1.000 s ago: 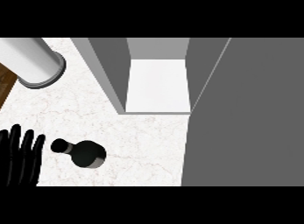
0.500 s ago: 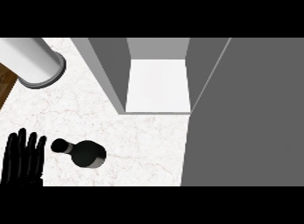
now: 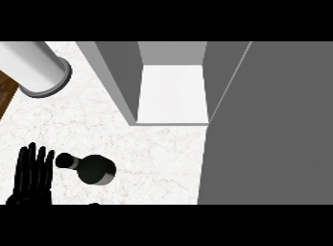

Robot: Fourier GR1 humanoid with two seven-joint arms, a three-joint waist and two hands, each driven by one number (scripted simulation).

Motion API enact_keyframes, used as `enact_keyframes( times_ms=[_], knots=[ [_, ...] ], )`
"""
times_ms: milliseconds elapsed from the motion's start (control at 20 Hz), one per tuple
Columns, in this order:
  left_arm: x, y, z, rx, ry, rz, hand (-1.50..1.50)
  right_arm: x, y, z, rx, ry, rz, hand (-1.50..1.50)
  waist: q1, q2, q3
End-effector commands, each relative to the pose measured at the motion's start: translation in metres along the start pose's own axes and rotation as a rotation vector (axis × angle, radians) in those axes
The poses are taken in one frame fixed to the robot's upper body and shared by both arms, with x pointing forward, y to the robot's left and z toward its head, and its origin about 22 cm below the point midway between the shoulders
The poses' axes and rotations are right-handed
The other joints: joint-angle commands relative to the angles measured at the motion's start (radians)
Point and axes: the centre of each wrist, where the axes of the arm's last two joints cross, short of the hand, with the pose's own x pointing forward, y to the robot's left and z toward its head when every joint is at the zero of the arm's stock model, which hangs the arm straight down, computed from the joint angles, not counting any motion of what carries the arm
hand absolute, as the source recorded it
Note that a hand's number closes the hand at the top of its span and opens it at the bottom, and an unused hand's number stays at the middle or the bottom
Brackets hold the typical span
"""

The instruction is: Pick up the wine, place it into the cabinet and close the cabinet

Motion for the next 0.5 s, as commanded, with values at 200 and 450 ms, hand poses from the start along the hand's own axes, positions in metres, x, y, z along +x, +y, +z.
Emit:
enact_keyframes(
  times_ms=[200,450],
  knots=[
    [-0.029,0.018,-0.008,-0.017,0.024,0.002,-1.5,0.03,-0.009,0.016,0.038,-0.047,-0.025,-1.5,0.001,0.001,0.0],
    [-0.042,0.018,-0.017,-0.054,0.02,0.019,-1.5,0.03,0.004,0.019,0.022,-0.069,-0.042,-1.5,0.0,0.001,0.0]
  ],
)
